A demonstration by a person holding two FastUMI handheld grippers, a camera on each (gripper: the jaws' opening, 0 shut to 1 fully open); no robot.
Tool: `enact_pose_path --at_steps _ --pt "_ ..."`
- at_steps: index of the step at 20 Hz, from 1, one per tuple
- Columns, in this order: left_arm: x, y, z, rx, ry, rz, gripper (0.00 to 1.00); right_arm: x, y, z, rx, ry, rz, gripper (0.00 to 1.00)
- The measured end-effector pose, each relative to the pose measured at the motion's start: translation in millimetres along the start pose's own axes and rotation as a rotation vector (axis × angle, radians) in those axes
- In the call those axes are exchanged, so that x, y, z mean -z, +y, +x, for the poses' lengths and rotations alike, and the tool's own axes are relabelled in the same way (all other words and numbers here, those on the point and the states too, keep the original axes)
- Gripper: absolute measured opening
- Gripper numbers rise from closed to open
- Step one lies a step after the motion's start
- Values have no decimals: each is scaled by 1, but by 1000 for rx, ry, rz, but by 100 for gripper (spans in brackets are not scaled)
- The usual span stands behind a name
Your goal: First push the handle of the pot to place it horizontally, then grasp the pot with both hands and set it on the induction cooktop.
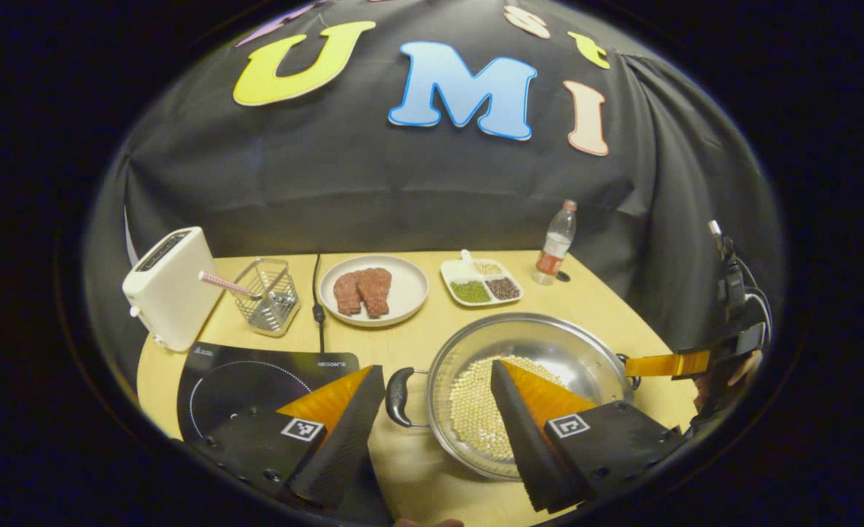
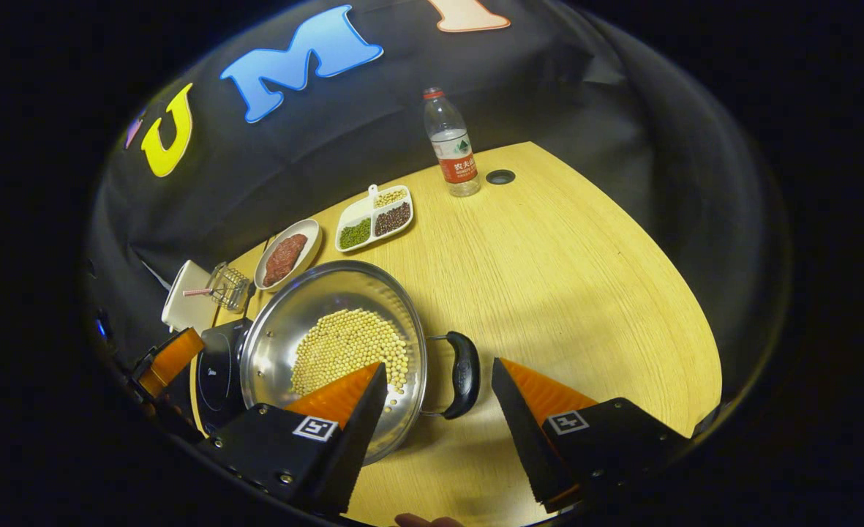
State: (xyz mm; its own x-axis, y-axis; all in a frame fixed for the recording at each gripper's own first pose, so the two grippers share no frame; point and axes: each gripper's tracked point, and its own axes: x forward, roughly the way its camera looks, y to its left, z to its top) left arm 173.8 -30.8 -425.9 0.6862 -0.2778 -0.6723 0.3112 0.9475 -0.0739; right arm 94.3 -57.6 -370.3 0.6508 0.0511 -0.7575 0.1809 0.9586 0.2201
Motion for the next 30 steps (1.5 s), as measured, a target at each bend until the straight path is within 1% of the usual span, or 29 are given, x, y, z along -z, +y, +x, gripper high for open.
enact_pose_path --at_steps 6,7,8,9,10,11,13,14,16,17,18,20,21,22,23,24,25,27,28,29,30 --pt "34 19 56 -11 116 -12 96 3 -7 27 61 32 -8 88" --pt "39 21 62 -13 137 -15 96 3 -10 31 70 38 -7 88" --pt "45 22 68 -10 159 -17 92 4 -11 35 81 49 -7 88" --pt "49 20 73 3 176 -21 92 6 -11 40 84 57 -6 88" --pt "53 18 76 14 192 -23 95 8 -12 44 94 67 -2 89" --pt "57 18 79 17 206 -21 92 10 -13 47 100 81 0 88" --pt "64 18 84 19 231 -16 92 13 -12 53 95 94 2 87" --pt "65 19 86 22 238 -10 99 15 -14 55 103 103 -8 87" --pt "70 18 89 31 262 -2 88 17 -14 58 110 123 -17 82" --pt "70 21 87 26 267 0 80 20 -11 60 102 136 -12 77" --pt "68 22 86 34 272 -11 67 21 -10 60 102 144 -3 65" --pt "71 20 89 41 287 -32 65 21 -11 61 93 161 11 64" --pt "71 20 88 41 295 -35 68 20 -10 61 85 170 17 61" --pt "73 20 89 41 307 -31 63 20 -9 62 81 174 22 62" --pt "71 20 88 41 316 -22 62 20 -9 61 83 173 19 58" --pt "72 19 87 41 327 -12 65 21 -10 62 85 176 2 58" --pt "72 19 85 41 335 -2 60 19 -10 62 88 174 -3 58" --pt "72 17 85 37 337 -4 58 18 -9 60 91 181 4 58" --pt "71 18 84 34 333 -6 58 11 -9 60 87 172 10 58" --pt "66 18 82 33 321 -6 61 16 -7 57 85 173 -2 48" --pt "64 19 78 30 315 -1 61 15 -6 54 80 176 -5 54"
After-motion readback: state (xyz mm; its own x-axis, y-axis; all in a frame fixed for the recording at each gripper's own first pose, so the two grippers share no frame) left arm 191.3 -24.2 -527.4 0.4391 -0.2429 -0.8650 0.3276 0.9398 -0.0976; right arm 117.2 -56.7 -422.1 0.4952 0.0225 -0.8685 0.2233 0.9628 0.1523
